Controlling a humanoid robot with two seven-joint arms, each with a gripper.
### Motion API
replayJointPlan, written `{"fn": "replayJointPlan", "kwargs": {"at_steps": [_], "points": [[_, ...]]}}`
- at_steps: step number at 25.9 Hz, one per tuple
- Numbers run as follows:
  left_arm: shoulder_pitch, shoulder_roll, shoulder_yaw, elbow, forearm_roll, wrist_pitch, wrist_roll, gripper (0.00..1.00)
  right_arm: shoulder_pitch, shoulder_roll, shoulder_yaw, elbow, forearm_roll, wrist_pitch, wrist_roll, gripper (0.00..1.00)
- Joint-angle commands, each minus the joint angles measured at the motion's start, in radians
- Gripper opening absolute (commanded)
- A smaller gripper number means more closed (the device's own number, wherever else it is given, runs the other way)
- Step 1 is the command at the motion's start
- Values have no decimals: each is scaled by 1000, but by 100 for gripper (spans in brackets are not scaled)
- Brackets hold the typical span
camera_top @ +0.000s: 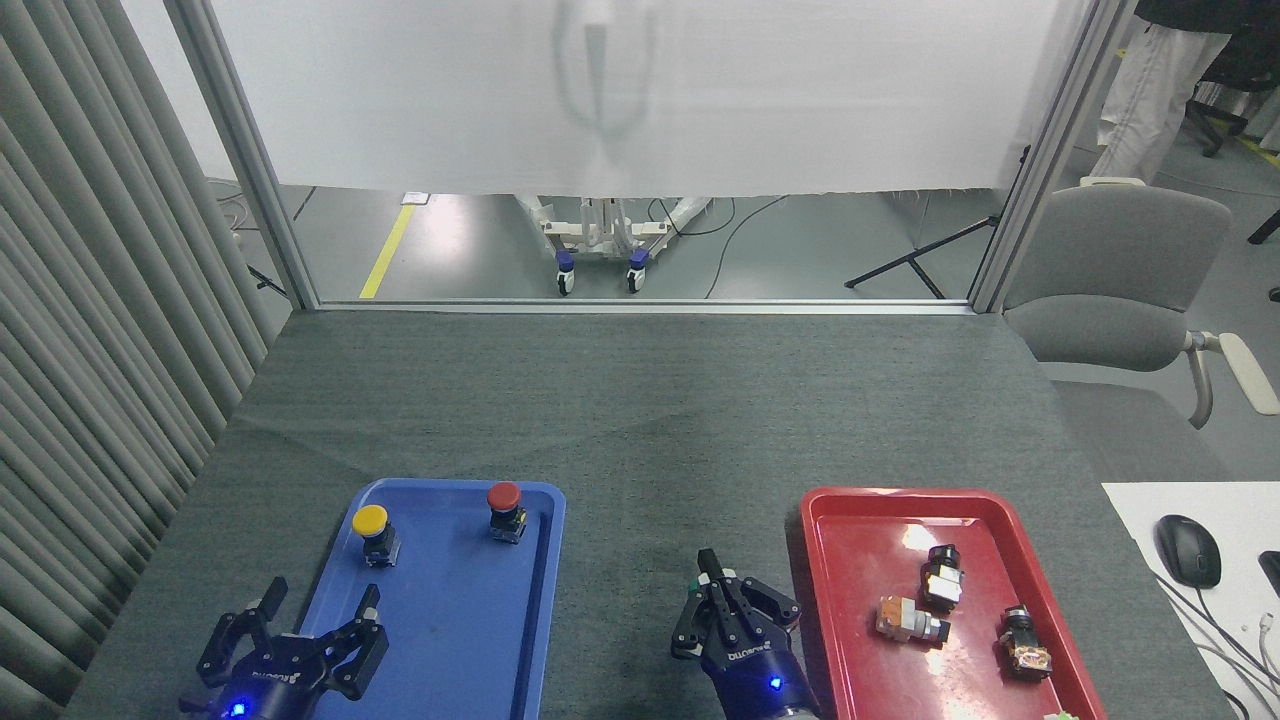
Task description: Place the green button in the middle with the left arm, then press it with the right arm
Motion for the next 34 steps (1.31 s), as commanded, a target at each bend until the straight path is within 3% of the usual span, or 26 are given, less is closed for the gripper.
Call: {"fn": "replayJointPlan", "kwargs": {"at_steps": [1,10,14,16,22,23,24,26,27,29,34], "points": [[-7,1,-1,0,0,0,0,100,-14,-1,14,19,1,17,8,0],[-8,3,-1,3,0,0,0,100,-14,0,12,140,29,56,8,0],[-7,3,-1,5,0,0,0,100,-14,11,15,148,27,60,9,0],[-7,3,-1,5,0,0,0,100,-13,13,17,134,27,70,6,0],[-7,3,-1,5,0,1,0,100,-2,11,20,-28,14,80,-2,0],[-7,3,-1,5,0,1,0,100,3,10,20,-44,14,80,0,5],[-7,3,-1,5,0,1,0,100,7,8,17,-59,12,80,0,23],[-7,1,-1,0,0,0,0,100,23,2,3,-96,14,79,0,74],[-7,1,-1,-1,0,0,-2,100,33,-1,-11,-116,14,79,0,89],[-8,0,-1,-1,0,1,-2,100,66,-23,-67,-152,12,67,-2,98],[-8,-3,-1,-1,0,1,0,100,118,-76,-169,-214,12,16,-3,99]]}}
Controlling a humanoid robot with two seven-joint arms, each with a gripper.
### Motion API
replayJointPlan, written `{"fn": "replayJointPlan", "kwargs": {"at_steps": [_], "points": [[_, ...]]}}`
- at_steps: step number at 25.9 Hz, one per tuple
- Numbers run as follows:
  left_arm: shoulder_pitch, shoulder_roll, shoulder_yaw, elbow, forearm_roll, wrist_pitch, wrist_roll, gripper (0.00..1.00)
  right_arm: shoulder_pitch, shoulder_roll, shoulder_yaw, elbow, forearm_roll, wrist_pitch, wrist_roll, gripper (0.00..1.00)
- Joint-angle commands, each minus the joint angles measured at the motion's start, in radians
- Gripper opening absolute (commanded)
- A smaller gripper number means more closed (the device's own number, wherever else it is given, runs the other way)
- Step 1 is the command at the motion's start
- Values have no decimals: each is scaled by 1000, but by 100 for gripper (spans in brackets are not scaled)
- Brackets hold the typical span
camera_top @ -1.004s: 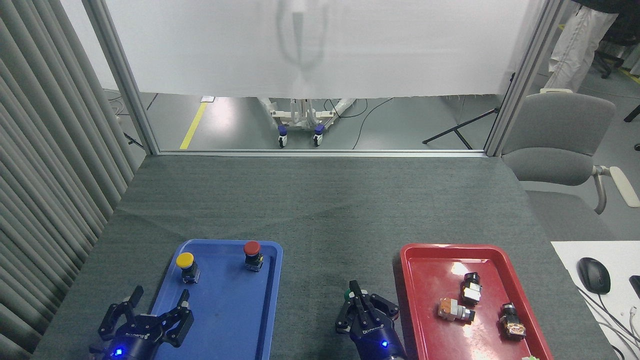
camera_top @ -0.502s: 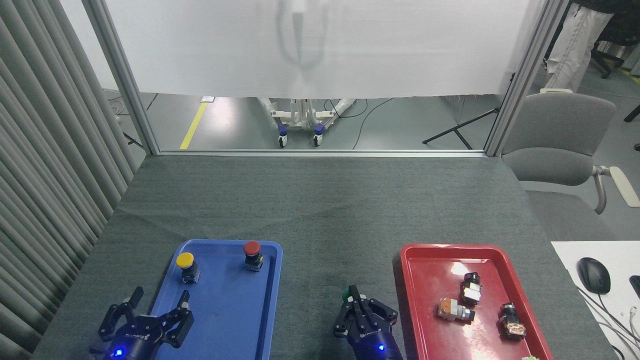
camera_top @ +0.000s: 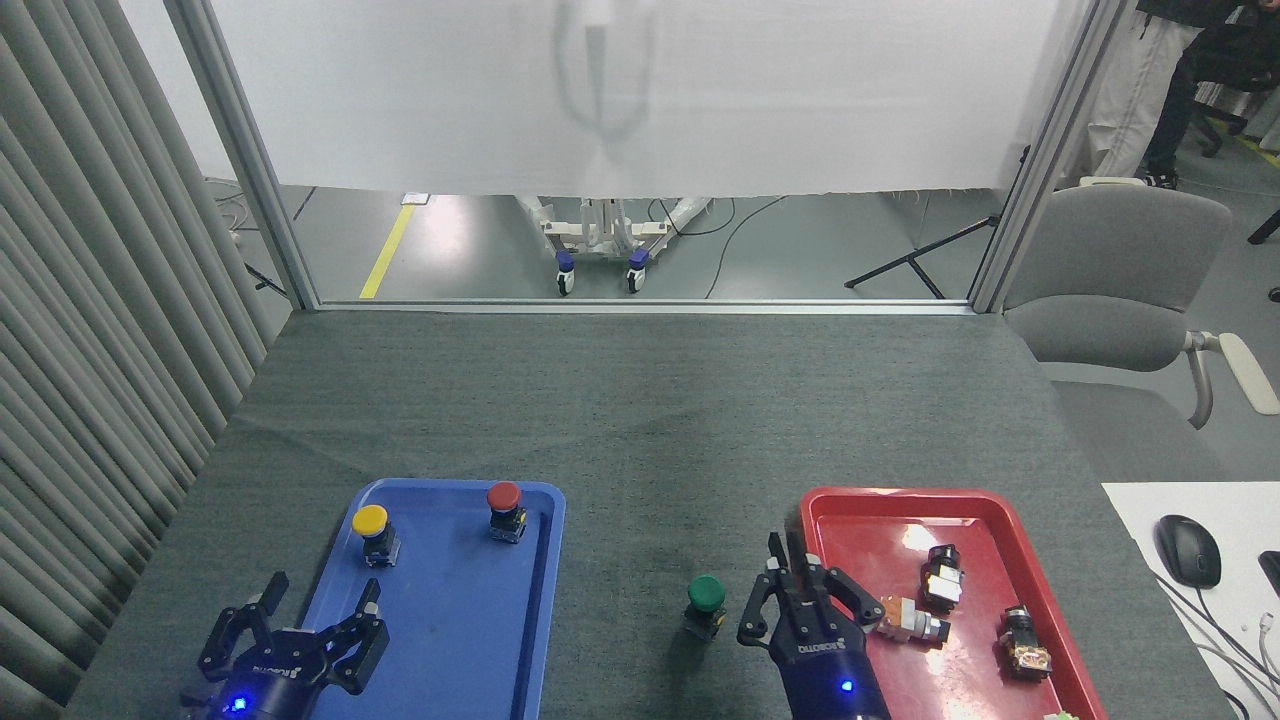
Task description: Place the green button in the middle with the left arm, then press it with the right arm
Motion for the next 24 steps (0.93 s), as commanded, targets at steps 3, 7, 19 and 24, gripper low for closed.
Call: {"fn": "replayJointPlan", "kwargs": {"at_steps": [3,7,19,24], "points": [[0,-3,0,-3,0,0,1,100,65,-25,-99,-65,-2,-20,1,99],[1,-6,0,-3,-2,0,1,100,114,-26,-144,-87,-29,-20,2,99],[10,-8,-3,-16,-2,-1,-2,100,141,-31,-158,-108,-98,-44,11,100],[9,-8,-6,-18,-2,-5,-5,100,146,-49,-159,-113,-100,-44,11,100]]}}
